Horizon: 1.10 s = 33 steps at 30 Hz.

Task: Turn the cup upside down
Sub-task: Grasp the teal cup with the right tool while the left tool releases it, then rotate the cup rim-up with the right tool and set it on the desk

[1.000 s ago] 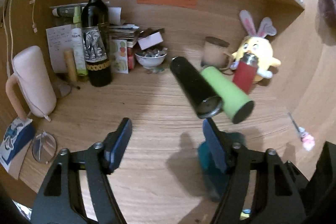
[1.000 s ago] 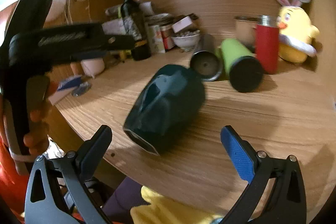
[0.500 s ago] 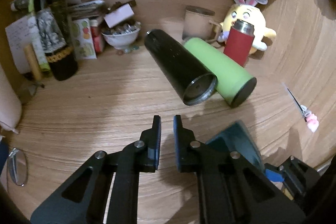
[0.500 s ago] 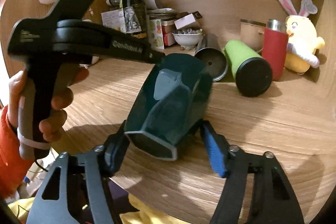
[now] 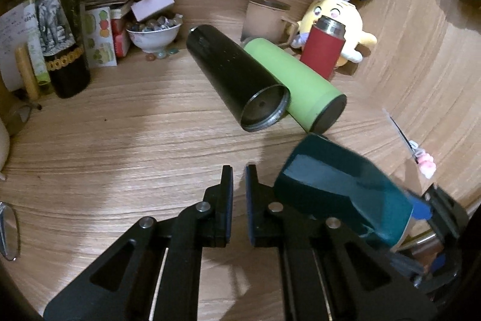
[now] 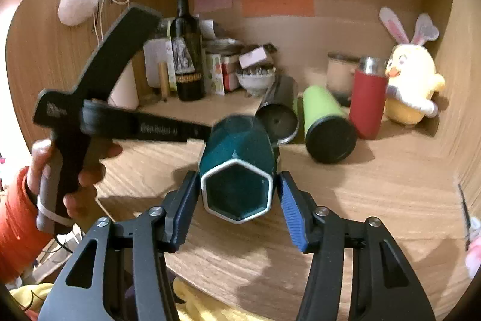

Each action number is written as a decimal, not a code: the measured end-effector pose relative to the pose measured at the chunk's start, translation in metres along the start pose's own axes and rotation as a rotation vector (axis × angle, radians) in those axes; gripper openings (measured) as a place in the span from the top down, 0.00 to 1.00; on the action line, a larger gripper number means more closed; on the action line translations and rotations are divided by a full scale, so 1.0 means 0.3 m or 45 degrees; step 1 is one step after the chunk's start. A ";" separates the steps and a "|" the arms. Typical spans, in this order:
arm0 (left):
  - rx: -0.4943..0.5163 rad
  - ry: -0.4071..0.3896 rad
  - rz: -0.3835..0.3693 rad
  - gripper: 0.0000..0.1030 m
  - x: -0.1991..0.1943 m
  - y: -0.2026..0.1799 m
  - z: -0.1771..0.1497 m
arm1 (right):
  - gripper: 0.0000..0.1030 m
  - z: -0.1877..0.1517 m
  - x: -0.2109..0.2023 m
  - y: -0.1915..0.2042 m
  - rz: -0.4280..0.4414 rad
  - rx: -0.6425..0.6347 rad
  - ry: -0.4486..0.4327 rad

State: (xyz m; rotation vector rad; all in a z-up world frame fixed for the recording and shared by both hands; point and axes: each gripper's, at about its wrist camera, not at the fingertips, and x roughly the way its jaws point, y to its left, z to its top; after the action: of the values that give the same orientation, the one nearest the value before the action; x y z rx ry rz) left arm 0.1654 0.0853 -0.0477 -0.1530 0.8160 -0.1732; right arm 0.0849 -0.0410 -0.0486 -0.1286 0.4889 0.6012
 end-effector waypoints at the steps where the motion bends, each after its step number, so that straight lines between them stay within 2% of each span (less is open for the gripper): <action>1: 0.002 0.000 -0.005 0.93 0.001 -0.003 -0.002 | 0.52 0.005 -0.005 -0.001 -0.002 -0.002 -0.008; 6: 0.017 -0.001 -0.014 0.94 0.003 -0.011 -0.005 | 0.52 0.046 0.003 -0.018 0.020 0.016 -0.005; 17: -0.033 0.042 -0.070 0.94 0.034 0.024 -0.026 | 0.55 0.136 0.089 -0.026 0.102 0.012 0.030; 24: -0.018 0.034 -0.038 0.94 0.032 0.021 -0.031 | 0.55 0.141 0.107 -0.014 0.107 0.007 0.035; 29: -0.020 -0.037 0.077 0.93 -0.021 0.030 -0.032 | 0.54 0.143 0.100 -0.017 0.114 0.011 0.052; 31: -0.014 -0.076 0.119 0.93 -0.060 0.027 -0.032 | 0.48 0.149 0.081 -0.021 0.120 0.015 0.042; 33: -0.001 -0.126 0.160 0.90 -0.105 0.017 -0.030 | 0.34 0.154 0.051 -0.027 0.110 0.024 0.009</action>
State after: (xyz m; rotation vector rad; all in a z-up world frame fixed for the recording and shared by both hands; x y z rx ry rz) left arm 0.1380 0.0962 -0.0326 -0.1101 0.7250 -0.0468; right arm 0.1190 -0.0279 -0.0154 -0.0920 0.5088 0.6805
